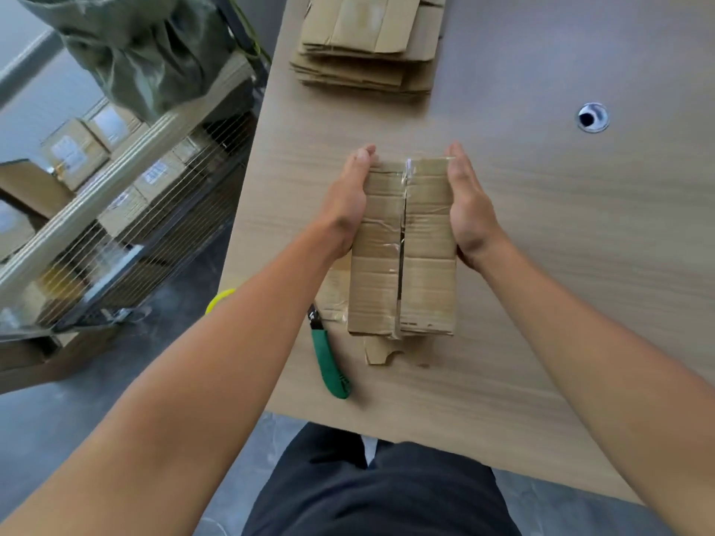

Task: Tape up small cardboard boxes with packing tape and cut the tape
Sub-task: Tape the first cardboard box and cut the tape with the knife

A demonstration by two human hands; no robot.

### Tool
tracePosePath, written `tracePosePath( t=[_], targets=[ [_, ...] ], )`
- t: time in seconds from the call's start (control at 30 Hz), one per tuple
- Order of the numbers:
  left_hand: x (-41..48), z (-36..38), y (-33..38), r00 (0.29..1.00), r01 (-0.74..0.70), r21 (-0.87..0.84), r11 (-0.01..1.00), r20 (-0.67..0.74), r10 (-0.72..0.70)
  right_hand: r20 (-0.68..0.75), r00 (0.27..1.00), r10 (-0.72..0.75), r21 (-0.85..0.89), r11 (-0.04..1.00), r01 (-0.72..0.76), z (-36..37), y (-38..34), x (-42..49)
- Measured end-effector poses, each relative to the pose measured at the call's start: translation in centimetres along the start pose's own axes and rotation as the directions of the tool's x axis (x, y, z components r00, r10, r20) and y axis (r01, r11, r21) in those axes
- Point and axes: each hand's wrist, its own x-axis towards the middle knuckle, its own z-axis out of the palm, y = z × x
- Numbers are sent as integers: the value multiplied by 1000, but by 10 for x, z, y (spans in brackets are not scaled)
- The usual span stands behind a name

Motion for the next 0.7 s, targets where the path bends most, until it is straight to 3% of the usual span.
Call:
tracePosePath(
  t=[0.07,0.13,0.2,0.27,0.4,0.53,0.63,0.7],
  targets=[
    [-20,-7,4,997,-60,42,997,-46,62,-78,995,-56,-101,994,48,-5,-5,-16],
    [-50,-17,-2,954,-236,259,936,-122,274,-147,971,-188,-210,965,155,-17,-4,-47],
    [-83,-22,-21,907,-327,441,836,-102,409,-140,950,-278,-316,922,223,-24,9,-90],
    [-111,-18,-44,907,-346,494,798,-41,420,-113,955,-273,-390,897,210,-19,28,-131],
    [-136,0,-81,939,-321,386,865,7,345,-114,958,-263,-418,887,194,9,60,-165],
    [-128,-1,-110,894,-400,326,857,-66,443,-291,889,-352,-332,909,251,29,81,-159],
    [-118,-6,-121,921,-383,60,922,-53,386,-421,838,-347,-246,933,263,40,83,-154],
    [-120,-5,-119,966,-260,-136,956,-30,259,-537,791,-292,-241,952,187,47,78,-155]
  ],
)
